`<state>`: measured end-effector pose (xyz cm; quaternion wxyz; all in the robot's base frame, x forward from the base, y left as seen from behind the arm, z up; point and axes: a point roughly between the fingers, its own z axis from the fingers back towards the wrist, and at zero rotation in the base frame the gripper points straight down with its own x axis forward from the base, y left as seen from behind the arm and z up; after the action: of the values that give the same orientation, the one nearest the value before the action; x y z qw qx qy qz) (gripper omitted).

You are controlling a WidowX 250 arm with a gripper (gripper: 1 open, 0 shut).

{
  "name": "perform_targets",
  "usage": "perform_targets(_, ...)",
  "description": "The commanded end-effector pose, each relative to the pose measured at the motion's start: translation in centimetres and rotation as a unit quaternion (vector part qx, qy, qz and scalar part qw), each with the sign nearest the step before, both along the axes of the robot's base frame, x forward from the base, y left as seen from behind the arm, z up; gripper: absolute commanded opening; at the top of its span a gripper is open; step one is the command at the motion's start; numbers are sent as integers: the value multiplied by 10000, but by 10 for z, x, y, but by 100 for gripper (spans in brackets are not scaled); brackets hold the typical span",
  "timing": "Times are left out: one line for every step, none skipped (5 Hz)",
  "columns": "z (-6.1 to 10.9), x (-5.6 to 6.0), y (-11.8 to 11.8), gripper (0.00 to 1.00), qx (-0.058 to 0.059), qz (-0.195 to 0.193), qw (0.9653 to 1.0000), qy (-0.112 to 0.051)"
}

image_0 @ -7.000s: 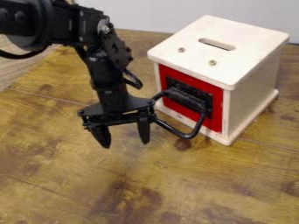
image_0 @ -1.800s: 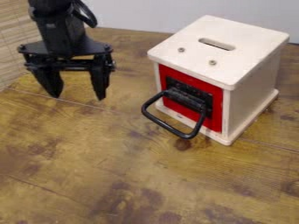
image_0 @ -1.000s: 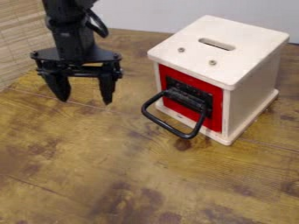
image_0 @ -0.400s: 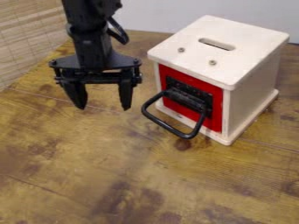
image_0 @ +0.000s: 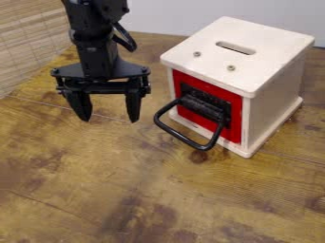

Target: Close the drawer

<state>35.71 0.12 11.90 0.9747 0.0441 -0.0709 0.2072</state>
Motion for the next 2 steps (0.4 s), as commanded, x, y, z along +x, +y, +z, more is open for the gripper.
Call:
perform_targets(17,6,1,100,-29,-268,9994,-240)
perform_targets(17,6,-7,100,-44,-653,9977,-193)
